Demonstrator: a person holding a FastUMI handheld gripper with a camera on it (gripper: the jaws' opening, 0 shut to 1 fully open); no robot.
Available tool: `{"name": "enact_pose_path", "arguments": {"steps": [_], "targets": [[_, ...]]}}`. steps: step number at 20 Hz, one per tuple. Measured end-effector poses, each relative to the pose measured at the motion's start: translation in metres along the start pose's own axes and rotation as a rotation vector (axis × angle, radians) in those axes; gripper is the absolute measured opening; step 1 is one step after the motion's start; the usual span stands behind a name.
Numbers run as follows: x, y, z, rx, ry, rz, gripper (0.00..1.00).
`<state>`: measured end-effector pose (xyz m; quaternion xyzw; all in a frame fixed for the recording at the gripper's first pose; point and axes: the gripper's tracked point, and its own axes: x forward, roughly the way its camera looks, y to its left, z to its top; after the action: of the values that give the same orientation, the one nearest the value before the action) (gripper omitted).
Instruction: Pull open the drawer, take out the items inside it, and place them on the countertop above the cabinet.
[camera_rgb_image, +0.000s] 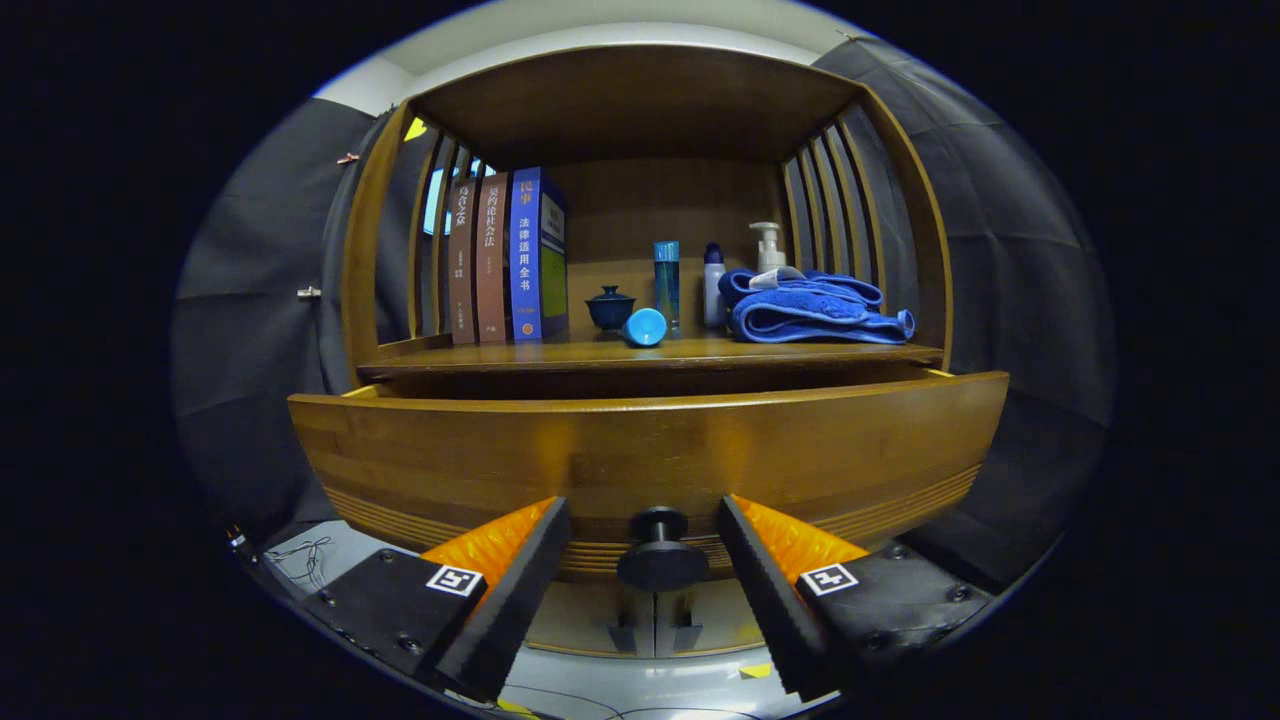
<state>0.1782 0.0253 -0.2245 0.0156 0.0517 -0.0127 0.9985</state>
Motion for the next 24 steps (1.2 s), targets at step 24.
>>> {"name": "enact_pose_path", "arguments": {"steps": [24], "targets": [[-0.006, -0.018, 0.042, 0.019, 0.016, 0.015, 1.00]]}}
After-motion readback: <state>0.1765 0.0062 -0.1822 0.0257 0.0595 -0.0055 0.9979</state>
